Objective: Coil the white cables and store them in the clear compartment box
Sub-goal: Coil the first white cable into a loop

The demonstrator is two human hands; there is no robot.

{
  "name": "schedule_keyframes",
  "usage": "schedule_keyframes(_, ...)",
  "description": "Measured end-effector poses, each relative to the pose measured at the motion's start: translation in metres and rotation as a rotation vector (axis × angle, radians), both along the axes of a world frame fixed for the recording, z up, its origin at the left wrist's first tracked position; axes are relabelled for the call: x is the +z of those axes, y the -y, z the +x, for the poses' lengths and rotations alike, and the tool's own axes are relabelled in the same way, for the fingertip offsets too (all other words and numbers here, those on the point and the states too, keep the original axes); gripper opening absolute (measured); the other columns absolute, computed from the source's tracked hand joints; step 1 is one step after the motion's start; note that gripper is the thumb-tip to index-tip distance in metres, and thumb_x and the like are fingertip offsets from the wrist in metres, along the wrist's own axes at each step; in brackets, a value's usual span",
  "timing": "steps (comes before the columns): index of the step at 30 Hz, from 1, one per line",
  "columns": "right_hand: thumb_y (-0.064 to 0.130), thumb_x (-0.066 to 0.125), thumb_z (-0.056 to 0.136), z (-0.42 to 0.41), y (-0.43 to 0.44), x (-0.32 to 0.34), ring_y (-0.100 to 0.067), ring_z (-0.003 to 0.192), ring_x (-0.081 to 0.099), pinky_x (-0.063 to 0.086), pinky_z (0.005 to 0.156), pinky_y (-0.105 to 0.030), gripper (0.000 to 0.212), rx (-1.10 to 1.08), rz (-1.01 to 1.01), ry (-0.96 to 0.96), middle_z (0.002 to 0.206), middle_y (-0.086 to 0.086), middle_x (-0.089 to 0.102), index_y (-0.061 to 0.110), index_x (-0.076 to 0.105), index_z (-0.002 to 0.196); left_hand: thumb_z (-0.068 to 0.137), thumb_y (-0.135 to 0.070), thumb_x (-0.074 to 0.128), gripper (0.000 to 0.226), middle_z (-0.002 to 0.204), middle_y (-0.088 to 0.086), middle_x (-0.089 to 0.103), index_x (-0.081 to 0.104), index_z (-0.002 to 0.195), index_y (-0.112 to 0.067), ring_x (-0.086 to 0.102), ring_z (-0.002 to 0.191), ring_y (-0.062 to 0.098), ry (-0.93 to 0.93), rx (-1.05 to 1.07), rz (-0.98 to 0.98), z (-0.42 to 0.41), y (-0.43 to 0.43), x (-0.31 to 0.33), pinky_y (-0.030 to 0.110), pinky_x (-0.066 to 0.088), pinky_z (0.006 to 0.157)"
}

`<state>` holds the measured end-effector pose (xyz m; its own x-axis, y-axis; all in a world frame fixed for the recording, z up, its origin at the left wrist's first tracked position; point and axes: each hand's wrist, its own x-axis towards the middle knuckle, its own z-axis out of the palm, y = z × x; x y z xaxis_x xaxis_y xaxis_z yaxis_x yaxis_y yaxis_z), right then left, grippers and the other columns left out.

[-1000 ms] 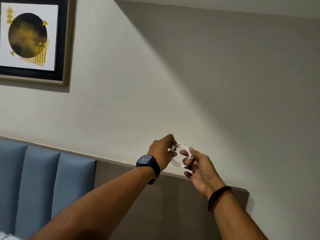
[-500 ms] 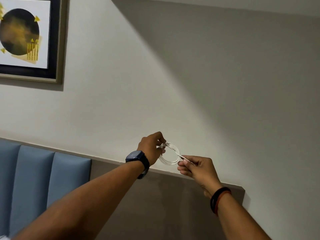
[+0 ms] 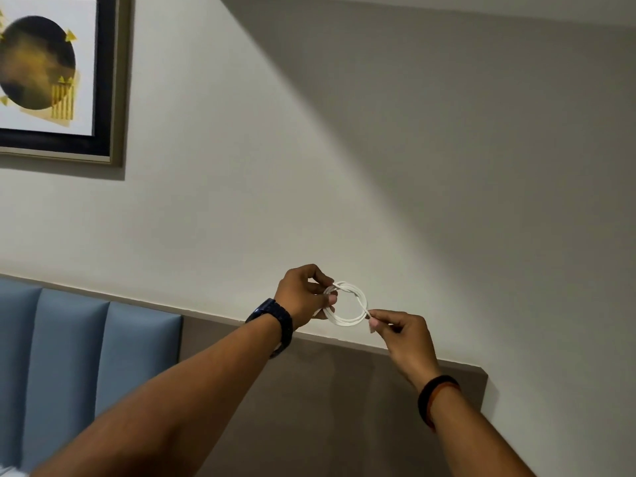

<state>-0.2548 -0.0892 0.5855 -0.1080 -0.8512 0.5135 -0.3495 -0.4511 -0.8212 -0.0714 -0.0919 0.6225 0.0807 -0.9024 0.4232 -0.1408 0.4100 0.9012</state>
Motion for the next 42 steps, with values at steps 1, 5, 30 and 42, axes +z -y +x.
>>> schedule_keyframes(1,0.008,0.065,0.085,0.001,0.001,-0.001,-0.016,0.081,0.064,0.05,0.075,-0.024,0.014,-0.02,0.008,0.048,0.084,0.002,0.071,0.012,0.075,0.095,0.075,0.004,0.072,0.019,0.086,0.019,0.073,0.061,0.078,-0.011,0.071,0.068,0.025,-0.009,-0.002,-0.003,-0.002,0.0,0.0,0.032,0.06,0.057)
schedule_keyframes(5,0.0,0.065,0.083,0.009,0.003,-0.001,-0.018,0.078,0.071,0.057,0.077,-0.031,0.017,0.035,0.093,0.295,0.083,-0.003,0.074,0.013,0.074,0.087,0.076,0.002,0.072,0.021,0.089,0.015,0.073,0.06,0.077,-0.015,0.071,0.074,0.028,0.01,0.052,-0.035,-0.013,0.0,-0.006,0.039,0.061,0.063)
schedule_keyframes(30,0.004,0.069,0.079,-0.002,-0.012,0.008,-0.014,0.075,0.07,0.058,0.066,-0.023,0.01,0.335,0.245,0.421,0.079,-0.003,0.076,0.005,0.075,0.086,0.046,-0.04,0.09,0.033,0.06,-0.011,0.066,0.064,0.057,-0.023,0.061,0.06,0.009,0.04,0.409,-0.036,-0.018,-0.003,-0.026,0.023,0.045,0.053)
schedule_keyframes(42,-0.001,0.065,0.081,0.002,-0.011,0.004,-0.017,0.08,0.07,0.059,0.069,-0.021,0.014,0.384,0.253,0.428,0.087,-0.009,0.075,0.0,0.072,0.093,0.061,-0.031,0.086,0.035,0.088,-0.001,0.075,0.075,0.091,-0.018,0.066,0.079,0.016,-0.254,0.365,0.119,-0.042,-0.006,-0.038,0.028,0.051,0.084)
